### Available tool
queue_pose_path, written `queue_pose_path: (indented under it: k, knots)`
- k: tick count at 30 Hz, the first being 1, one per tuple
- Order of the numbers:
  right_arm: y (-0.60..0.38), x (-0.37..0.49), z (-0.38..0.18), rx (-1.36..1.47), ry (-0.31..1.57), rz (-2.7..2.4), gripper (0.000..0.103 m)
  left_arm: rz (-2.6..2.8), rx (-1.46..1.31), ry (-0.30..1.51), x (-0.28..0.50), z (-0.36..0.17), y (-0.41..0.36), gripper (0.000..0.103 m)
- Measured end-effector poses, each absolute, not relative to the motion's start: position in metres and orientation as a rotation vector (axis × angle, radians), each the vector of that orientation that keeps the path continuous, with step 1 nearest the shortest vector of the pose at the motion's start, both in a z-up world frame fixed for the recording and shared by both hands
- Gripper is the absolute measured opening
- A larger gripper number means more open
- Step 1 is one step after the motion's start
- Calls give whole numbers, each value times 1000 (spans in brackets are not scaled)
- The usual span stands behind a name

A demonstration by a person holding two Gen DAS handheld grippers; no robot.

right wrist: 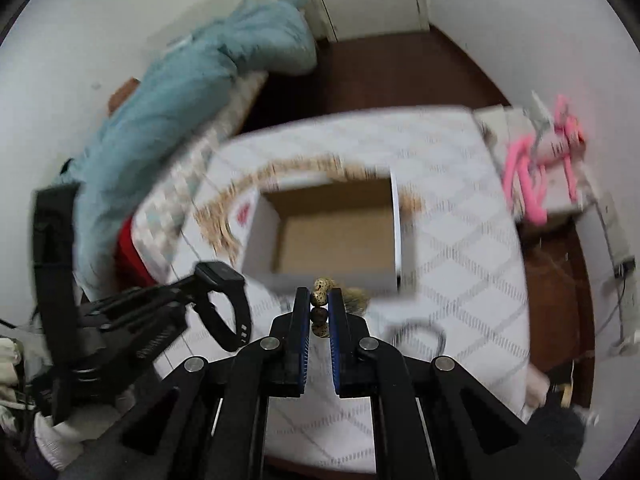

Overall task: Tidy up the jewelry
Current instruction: 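Lower the watch into the box with the left tool while the right tool drops the bracelet in, then lift both open tools out of the box toward the remaining jewelry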

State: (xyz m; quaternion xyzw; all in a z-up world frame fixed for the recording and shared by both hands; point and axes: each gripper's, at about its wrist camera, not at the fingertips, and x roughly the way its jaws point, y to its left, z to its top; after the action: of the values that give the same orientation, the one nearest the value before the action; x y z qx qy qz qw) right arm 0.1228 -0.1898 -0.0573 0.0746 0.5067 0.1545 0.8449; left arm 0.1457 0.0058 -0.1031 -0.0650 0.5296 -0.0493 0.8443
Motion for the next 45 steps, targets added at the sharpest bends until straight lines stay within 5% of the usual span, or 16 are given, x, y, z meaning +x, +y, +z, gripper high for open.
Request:
queue_pose_path:
  k: [8,15,17,18,19,22,25,28,33,45]
  knots:
    - [-174,202,-73,133,1119,336,9,-119,-122,1196,210,-124,6,2]
    - [-165,232,-110,99,1192,338,9,-83,-159,1302,238,-142,5,20]
    - [-166,238,-120,92,1227,328,10,-81,-152,1284,240,-138,4,43]
    - [-168,241,-126,97,1252,324,11,-76,-144,1276,240,-136,3,70]
    - [-169,241,-129,99,1265,322,21,-69,-147,1265,240,-133,4,81]
    - [-176,238,-136,85,1269,289,64,-55,-148,1216,236,-126,7,83]
    - [-179,230,-136,45,1252,244,66,-7,-111,1165,228,-125,11,102]
    - [-180,222,-138,-20,1226,178,95,29,-78,1131,218,-129,14,103]
    - [-180,210,-155,-97,1218,109,103,69,-35,1126,203,-147,17,103]
    - [-177,185,-147,-119,1141,55,103,105,-30,1088,171,-141,12,103]
